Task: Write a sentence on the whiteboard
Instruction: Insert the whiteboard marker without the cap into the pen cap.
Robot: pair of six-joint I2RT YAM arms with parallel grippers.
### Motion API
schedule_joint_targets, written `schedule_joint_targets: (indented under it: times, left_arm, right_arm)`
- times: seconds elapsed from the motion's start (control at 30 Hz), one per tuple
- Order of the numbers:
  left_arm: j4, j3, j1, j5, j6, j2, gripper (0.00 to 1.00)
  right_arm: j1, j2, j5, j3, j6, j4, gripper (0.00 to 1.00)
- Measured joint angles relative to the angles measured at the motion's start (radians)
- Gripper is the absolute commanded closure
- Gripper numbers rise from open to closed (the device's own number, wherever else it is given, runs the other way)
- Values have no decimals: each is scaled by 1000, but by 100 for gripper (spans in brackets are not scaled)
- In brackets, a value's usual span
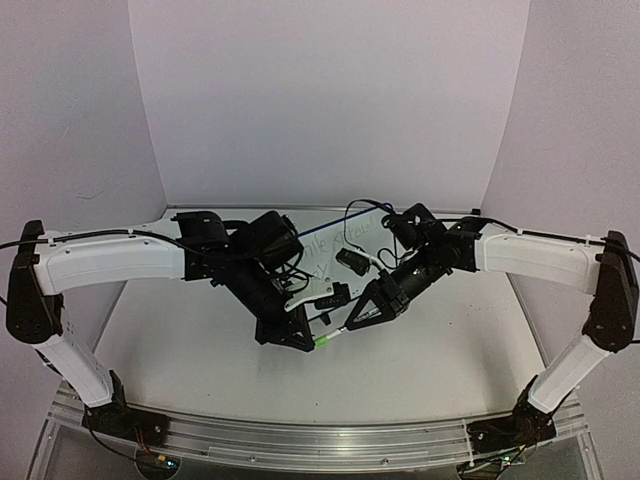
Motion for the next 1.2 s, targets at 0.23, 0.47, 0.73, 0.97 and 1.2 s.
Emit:
schedule_joint_targets:
  times: [0.23,0.47,0.73,0.97,1.2]
  left_arm:
    - [-23,0,-2,-25,-1,3,100]
    - [-45,8,-3,-32,-25,31,100]
    - [-32,22,-4,-45,-76,50,100]
    - [-28,22,-4,-51,-103,51,100]
    - [-41,22,-4,-51,-102,56,100]
  right_arm:
    - [10,35,-2,10,-7,5,100]
    - [28,60,33,19,-8,5,100]
    - [39,62,73,22,2,23,100]
    - [44,63,82,17,26,50,100]
    - [51,73,76,9,39,71,100]
